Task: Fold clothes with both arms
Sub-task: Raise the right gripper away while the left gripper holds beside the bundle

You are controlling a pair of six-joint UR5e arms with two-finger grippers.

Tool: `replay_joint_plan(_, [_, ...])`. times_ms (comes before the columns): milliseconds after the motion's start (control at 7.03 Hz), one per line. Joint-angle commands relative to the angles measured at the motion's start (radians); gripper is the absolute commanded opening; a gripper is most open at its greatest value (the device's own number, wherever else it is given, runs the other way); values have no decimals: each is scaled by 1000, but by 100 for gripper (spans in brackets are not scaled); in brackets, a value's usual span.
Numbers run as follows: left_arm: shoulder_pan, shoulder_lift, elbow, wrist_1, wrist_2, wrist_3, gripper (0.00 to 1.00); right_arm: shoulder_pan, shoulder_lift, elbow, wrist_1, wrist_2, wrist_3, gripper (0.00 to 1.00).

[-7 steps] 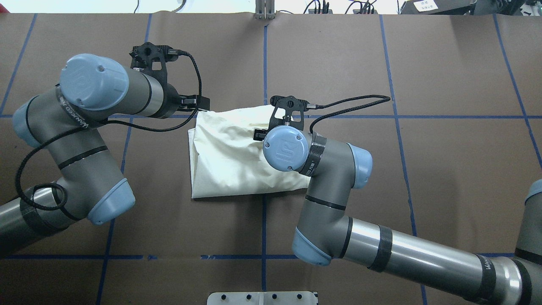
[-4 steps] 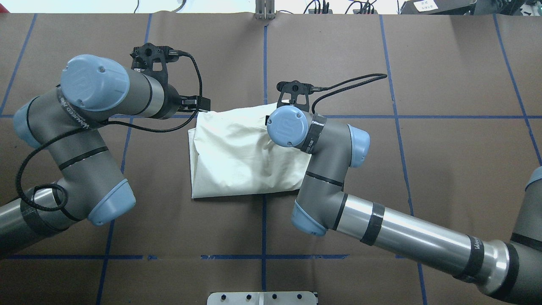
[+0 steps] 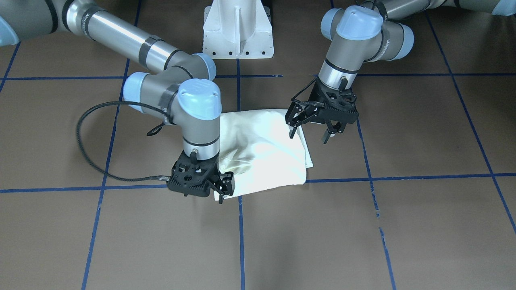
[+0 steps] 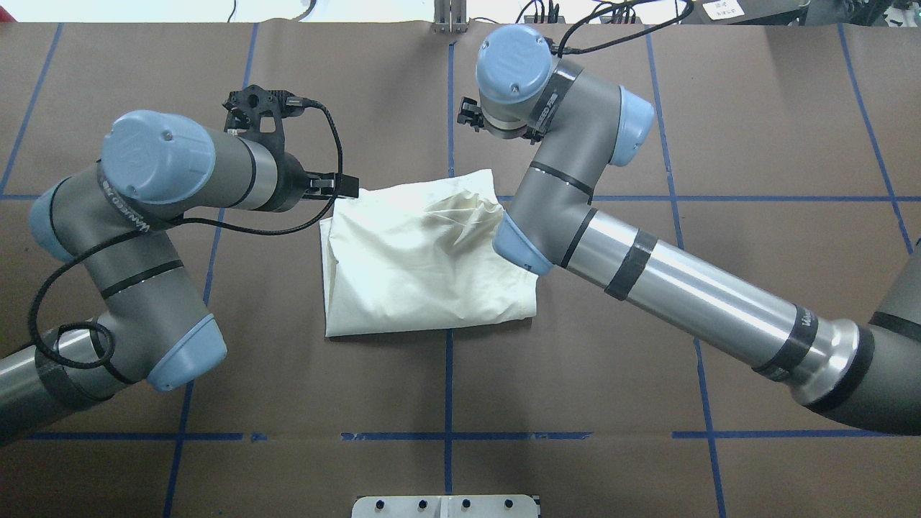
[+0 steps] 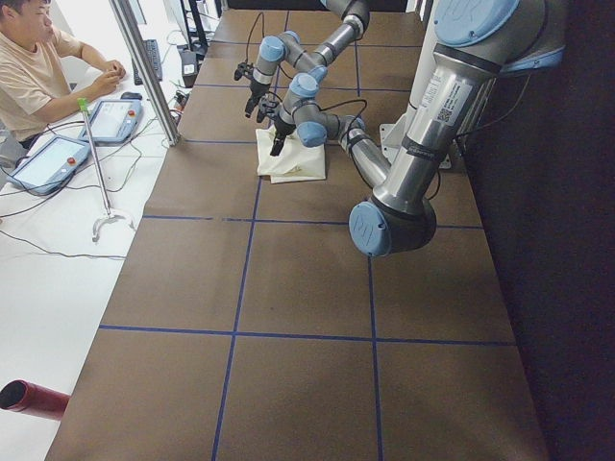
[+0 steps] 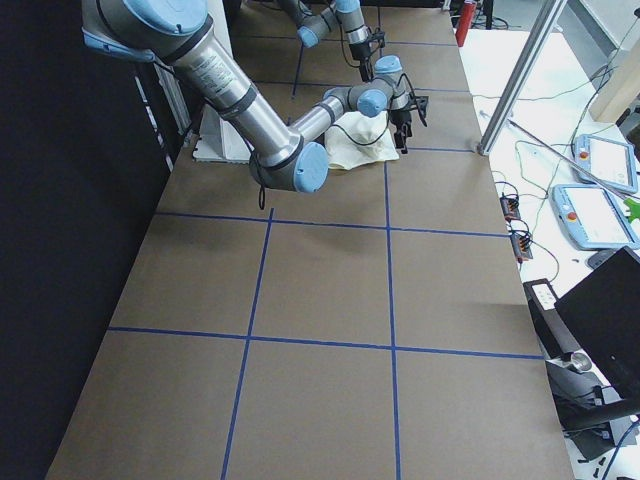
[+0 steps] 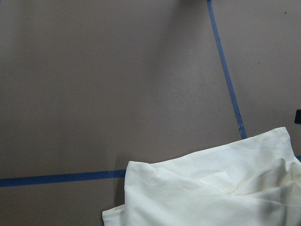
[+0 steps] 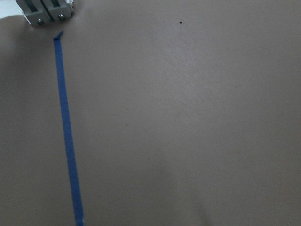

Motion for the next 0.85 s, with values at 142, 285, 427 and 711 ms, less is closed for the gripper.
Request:
replay_joint_plan(142, [82,123,123,-436,5,9,100,28,5,9,27,45,-9,100])
replay_joint_plan(285, [112,114,183,-542,1,9,100,28,1,9,27,45,-9,100])
replay_joint_plan(427, [129,110,192,-583,-2,6,92,28,0,9,27,45,-9,100])
replay_joint_plan(711, [134,113,191,-602,-4,6,65,28,-5,9,28,45,-9,100])
